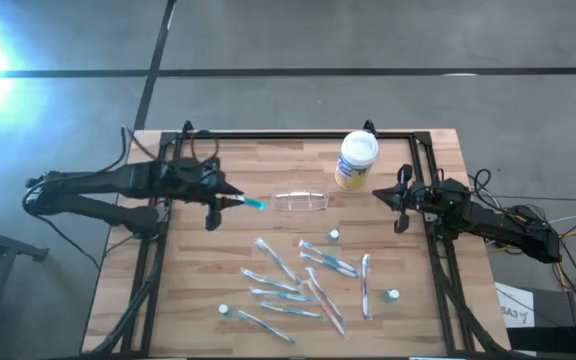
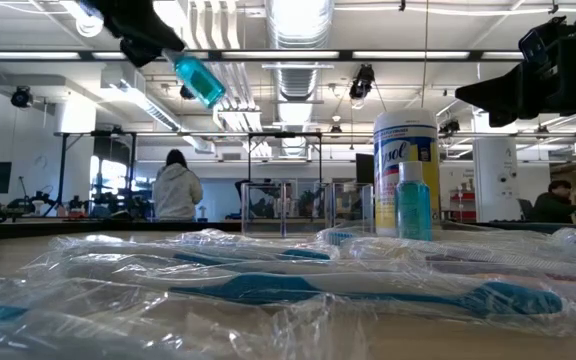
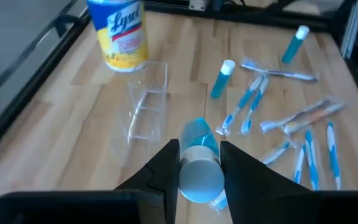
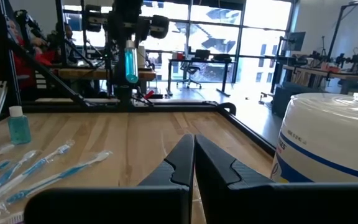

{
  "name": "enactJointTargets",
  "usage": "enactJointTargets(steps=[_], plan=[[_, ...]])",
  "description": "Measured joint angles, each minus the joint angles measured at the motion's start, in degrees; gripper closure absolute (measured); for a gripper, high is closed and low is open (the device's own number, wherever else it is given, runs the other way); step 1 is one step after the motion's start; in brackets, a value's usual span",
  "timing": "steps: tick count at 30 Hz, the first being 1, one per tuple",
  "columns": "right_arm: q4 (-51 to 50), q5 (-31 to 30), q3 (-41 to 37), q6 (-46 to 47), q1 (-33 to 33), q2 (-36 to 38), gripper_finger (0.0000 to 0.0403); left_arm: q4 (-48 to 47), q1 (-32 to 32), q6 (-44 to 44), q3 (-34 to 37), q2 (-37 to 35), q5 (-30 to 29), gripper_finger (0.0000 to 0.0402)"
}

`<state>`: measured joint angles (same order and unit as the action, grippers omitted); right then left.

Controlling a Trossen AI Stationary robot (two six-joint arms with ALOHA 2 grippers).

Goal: Pick & Place toothbrushing station
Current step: Put the blue mouthwash into the transparent organizer

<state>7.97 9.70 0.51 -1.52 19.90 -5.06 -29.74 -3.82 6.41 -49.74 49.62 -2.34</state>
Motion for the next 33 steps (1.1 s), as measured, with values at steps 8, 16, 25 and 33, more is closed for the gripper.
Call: enactJointTargets(steps=[8,16,25,33], plan=[[0.02,-0.95,0.00,0.05,0.00,0.01,0.0394,12.42,0.00,6.20,16.35,-12.25,-1.78,0.0304],[0.02,-0.93,0.00,0.04,0.00,0.00,0.0394,31.00,-0.09,9.85,32.45,-21.14,-3.22,0.0304],[0.02,-0.91,0.00,0.04,0.00,-0.02,0.0394,41.30,-0.17,10.64,40.83,-26.04,-5.82,0.0304],[0.02,-0.91,0.00,0.04,0.00,-0.02,0.0394,46.43,-0.20,9.71,44.84,-28.08,-7.18,0.0304]])
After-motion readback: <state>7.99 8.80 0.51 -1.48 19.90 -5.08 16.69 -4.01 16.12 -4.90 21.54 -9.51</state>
